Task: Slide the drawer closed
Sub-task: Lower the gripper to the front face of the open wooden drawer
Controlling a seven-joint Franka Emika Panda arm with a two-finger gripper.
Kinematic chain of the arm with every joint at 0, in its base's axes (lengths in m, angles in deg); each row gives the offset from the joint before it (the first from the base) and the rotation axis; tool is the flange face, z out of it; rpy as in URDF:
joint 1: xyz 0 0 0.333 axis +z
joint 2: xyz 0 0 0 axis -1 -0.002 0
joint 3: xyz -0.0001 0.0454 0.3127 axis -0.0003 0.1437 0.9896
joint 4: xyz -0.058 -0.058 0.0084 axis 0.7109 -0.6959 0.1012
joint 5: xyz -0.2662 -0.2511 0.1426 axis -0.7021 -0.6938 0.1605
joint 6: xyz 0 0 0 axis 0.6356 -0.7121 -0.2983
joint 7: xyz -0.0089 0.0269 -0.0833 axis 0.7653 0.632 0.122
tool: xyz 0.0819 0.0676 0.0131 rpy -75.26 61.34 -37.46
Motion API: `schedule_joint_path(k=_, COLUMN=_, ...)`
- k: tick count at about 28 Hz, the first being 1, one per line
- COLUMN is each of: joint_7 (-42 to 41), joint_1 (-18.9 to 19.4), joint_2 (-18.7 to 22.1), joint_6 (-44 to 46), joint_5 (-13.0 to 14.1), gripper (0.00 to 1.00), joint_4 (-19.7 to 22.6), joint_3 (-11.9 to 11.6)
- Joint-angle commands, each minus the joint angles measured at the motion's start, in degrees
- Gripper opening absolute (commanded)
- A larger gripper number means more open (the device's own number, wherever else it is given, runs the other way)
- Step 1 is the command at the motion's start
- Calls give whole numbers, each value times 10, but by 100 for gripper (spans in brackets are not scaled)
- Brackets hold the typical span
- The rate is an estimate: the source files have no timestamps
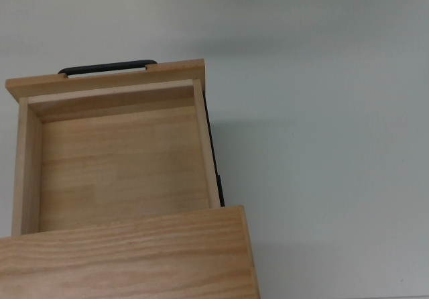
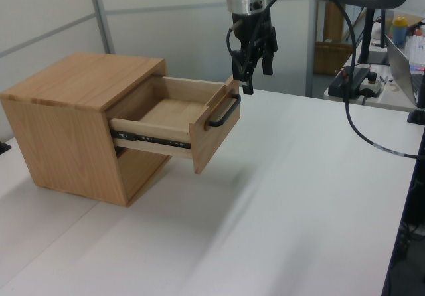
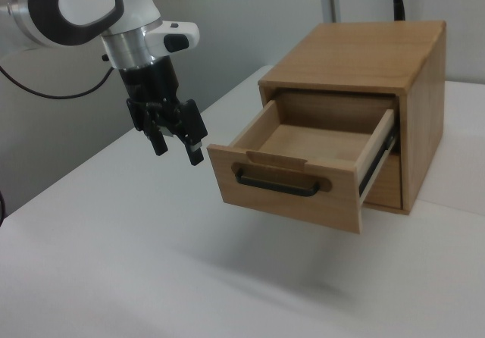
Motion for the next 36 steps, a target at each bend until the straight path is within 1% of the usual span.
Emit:
schedule_joint_path(k=1, joint_7=13, joint_1=3, joint_2=11, joint_6=7, joint_5=4, gripper=61, joint_4=6, joint_3=-3)
schedule_joint_path(k=2, joint_7=13, joint_1=3, joint_2=11, joint_6=7, joint_5=4, gripper=42, joint_4=6, joint_3=-3)
schedule_joint_path(k=3, joint_7=13, joint_1=3, joint_2=10, joint_6=7, joint_5=4, gripper=26, joint_4=6, joint_3=-3)
schedule_joint_path(k=4, joint_7=13, joint_1=3, joint_2=10, joint_6=7, joint_5=4, gripper=12, joint_4=6, joint_3=-2)
schedule_joint_path(k=5, joint_7=13, joint_1=3, joint_2=10, joint_6=7, joint_5=3, gripper=2, joint_4=6, joint_3=-1)
schedule_joint_path(k=6, joint_7=12, joint_1=3, joint_2=9, joint_6=7, joint_5=4, gripper=0, joint_4=6, joint_3=-1)
schedule_joint_path(k=14, joint_7=6, joint_1=2, joint_2=-3, joint_6=5, joint_5=4, gripper=0, joint_4=9, joint_3=-6)
schedule_joint_path(k=18, joint_7=12, joint_1=-3, joint_2=-34, joint_6=5, joint_5=-2, gripper=0, joint_4=10, joint_3=-6)
schedule_joint_path(k=20, joint_7=12, joint_1=-6, joint_2=-57, joint_6=2, joint_5=-6, gripper=0, joint_4=8, joint_3=-6)
schedule_joint_path(k=24, joint_7=11, joint_1=-9, joint_2=-73, joint_6=-21, joint_5=-17, gripper=0, joint_4=10, joint_3=-6)
schedule_joint_path(k=28, joint_7=12, joint_1=-12, joint_2=-95, joint_6=-39, joint_5=-20, gripper=0, joint_4=10, joint_3=-6)
schedule_joint_path(k=36, joint_7=12, joint_1=-12, joint_2=-124, joint_6=-93, joint_5=-21, gripper=0, joint_4=10, joint_3=-6)
